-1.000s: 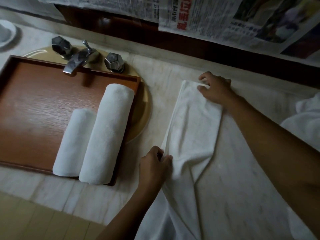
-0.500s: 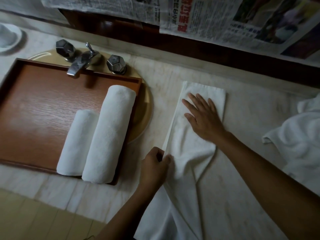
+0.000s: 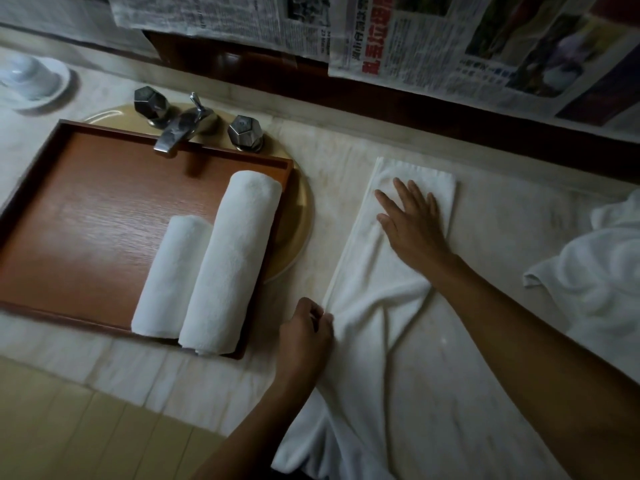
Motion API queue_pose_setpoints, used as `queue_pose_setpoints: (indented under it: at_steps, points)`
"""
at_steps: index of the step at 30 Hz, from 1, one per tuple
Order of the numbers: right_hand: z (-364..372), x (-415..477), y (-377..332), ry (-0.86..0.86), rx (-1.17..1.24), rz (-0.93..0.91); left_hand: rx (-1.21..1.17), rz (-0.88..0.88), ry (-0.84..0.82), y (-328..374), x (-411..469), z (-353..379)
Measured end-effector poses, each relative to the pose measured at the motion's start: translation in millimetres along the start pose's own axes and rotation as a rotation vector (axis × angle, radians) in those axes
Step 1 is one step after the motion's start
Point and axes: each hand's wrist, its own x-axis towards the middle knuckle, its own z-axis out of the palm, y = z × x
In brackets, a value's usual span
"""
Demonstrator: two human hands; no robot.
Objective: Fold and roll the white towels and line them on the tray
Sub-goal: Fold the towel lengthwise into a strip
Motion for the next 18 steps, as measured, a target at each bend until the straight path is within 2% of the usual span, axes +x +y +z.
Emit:
queue_pose_setpoints:
  at_steps: [3,7,8,10,12,14,15,18]
  points:
    - [-3,-28,-22,0.131,0.105,-0.091,0.020,0.023,-0.019,-3,1,-1]
    - [8,-65,-35,-0.105,0.101,-0.155,-0.075,-0.043,-0.078,5,-3,-10]
    - [9,-66,-31,-0.131,0.090,-0.152,-0.154,-0.100,-0.138,7,-5,-15]
    - [8,-63,-26,-0.160,0.078,-0.149,-0.388,-0.265,-0.366,14,-7,-24]
    - [7,-59,-25,-0.186,0.073,-0.136,-0.463,-0.331,-0.602,16,-12,-31]
    - [7,-58,-26,-0.195,0.062,-0.122,-0.476,-0.280,-0.690,10,-17,-33]
    - [7,-58,-26,-0.199,0.062,-0.119,-0.566,-0.290,-0.715,8,-20,-34]
    - [6,-57,-25,-0.215,0.056,-0.120,-0.839,-0.430,-0.810,-1,-27,-40]
